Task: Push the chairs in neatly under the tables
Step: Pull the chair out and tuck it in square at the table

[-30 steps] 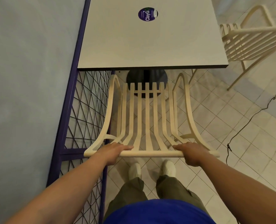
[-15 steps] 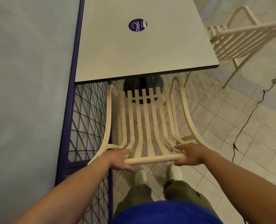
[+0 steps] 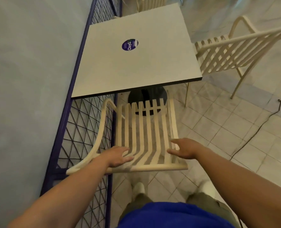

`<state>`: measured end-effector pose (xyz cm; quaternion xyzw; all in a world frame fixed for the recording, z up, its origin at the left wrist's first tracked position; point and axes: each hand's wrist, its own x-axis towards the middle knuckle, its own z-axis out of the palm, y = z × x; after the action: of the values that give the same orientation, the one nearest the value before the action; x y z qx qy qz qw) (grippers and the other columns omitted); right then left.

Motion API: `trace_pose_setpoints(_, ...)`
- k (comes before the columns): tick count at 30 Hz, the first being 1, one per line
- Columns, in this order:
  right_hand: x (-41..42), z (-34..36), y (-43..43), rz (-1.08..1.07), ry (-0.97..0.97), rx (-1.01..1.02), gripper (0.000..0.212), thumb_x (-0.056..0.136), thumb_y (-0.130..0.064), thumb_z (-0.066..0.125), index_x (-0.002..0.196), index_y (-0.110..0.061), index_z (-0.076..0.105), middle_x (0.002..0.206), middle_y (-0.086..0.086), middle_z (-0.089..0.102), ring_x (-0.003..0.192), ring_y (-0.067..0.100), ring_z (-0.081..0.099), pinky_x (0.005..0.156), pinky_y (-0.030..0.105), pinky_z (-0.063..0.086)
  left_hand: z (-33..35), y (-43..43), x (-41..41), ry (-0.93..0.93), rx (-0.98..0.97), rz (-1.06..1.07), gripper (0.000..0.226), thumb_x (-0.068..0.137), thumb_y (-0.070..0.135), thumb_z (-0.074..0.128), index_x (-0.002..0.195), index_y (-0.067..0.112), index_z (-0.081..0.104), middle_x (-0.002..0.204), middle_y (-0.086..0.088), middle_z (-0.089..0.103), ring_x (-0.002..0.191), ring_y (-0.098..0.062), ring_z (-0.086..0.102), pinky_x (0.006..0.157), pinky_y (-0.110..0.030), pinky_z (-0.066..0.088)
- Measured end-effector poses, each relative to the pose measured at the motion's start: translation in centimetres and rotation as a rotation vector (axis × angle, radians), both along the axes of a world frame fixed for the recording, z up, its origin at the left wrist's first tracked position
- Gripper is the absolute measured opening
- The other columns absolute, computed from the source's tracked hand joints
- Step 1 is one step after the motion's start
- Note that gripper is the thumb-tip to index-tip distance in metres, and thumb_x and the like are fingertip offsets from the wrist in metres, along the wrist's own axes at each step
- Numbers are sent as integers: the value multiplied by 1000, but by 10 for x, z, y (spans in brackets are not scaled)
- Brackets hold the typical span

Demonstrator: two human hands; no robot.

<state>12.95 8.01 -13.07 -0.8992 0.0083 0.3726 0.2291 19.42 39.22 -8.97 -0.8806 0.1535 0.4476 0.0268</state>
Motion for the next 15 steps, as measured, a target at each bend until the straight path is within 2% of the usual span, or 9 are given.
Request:
trace_pose_setpoints(7,-44,13,-132,-49,-13,14,78,93,-66,45,155,-22,28,159,1,34,145,23,31,116,41,29,14,-186,-34,-20,-58,-81,80,93,72,41,158,28,27,162,-3,33,146,-27,33,114,-45,34)
trace_pose_setpoints(15,-51,25,-256,-218,-46,-24,80,91,-68,46,155,-21,30,159,1,34,145,24,31,117,42,28,28,-356,-14,-78,-161,-238,78,94,65,49,158,24,29,162,-4,33,147,-26,33,115,-44,30)
